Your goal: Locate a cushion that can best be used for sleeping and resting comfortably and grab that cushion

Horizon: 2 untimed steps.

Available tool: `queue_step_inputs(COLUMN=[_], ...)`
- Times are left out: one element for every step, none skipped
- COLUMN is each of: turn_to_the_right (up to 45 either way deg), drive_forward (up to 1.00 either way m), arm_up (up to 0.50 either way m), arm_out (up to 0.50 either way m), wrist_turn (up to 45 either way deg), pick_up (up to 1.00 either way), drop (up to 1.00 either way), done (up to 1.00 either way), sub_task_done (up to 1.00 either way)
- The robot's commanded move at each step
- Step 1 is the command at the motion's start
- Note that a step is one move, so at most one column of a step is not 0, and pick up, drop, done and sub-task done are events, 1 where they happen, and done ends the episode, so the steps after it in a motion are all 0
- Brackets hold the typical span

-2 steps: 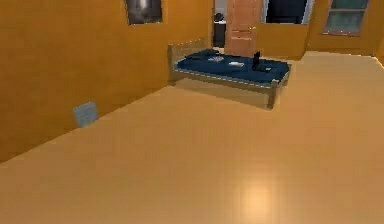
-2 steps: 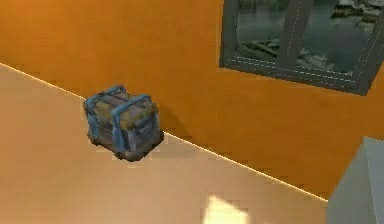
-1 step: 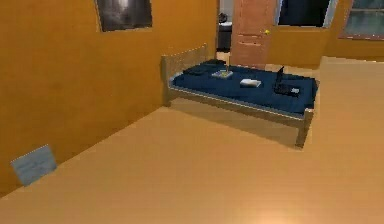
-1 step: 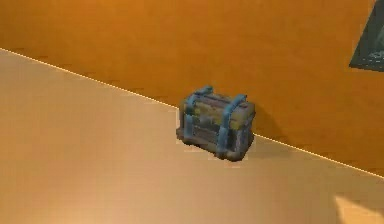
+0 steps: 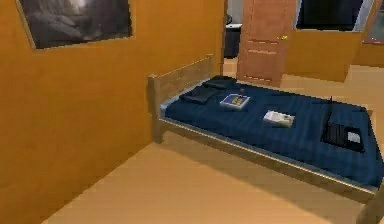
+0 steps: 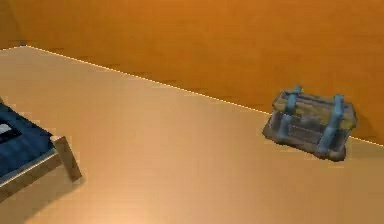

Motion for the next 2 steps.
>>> queue_step_inputs(turn_to_the_right=[0.0,-45.0], drive_forward=[1.00,0.00], arm_up=[0.00,0.00], arm_out=[0.00,0.00], wrist_turn=[0.0,0.0], pick_up=[0.00,0.00], drop=[0.00,0.00], done=[0.00,0.00], sub_task_done=[0.00,0.00])
